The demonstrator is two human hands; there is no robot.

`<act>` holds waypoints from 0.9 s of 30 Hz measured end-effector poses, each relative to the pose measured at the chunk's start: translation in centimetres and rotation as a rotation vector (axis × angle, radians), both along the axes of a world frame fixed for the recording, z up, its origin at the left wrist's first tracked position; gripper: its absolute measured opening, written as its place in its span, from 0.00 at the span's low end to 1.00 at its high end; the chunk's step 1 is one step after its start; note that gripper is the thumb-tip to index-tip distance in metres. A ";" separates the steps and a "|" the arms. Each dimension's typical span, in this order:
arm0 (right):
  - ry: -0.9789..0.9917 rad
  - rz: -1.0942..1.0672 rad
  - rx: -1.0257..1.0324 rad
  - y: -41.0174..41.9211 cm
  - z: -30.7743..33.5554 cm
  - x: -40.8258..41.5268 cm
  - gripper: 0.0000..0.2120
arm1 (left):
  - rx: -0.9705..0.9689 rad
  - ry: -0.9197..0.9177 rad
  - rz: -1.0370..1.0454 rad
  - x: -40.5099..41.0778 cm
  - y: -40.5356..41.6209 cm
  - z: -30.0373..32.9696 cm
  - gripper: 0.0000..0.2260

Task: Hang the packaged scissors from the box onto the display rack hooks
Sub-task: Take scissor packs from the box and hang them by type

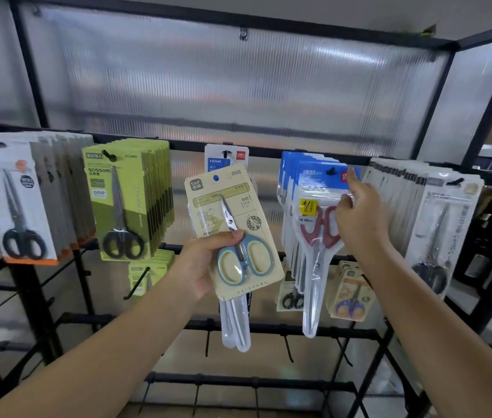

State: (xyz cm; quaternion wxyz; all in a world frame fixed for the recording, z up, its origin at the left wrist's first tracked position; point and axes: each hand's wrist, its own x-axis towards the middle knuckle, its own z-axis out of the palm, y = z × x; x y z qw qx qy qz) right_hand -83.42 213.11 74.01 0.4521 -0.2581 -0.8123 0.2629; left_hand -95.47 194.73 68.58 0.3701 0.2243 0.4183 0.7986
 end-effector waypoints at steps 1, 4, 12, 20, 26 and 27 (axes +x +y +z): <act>-0.032 -0.012 0.005 0.2 0.1 -0.1 0.25 | -0.001 0.000 0.002 0.1 0.1 0.0 0.20; -0.147 -0.012 0.000 0.5 0.3 -0.4 0.26 | 0.001 0.004 -0.011 0.3 0.2 0.1 0.22; 0.125 0.085 0.029 -2.1 -2.4 0.6 0.13 | -0.015 0.025 -0.036 0.1 0.0 -0.1 0.20; 0.018 0.632 -0.696 -5.4 -2.1 -1.7 0.13 | 0.009 0.168 -0.097 0.7 0.7 -0.5 0.19; 0.164 0.472 -0.458 -6.0 -2.8 -1.9 0.09 | 0.009 0.183 -0.039 0.6 0.2 -0.4 0.22; 0.199 0.458 -0.402 -6.0 -3.0 -1.9 0.07 | 0.008 0.155 -0.032 0.5 0.2 -0.4 0.20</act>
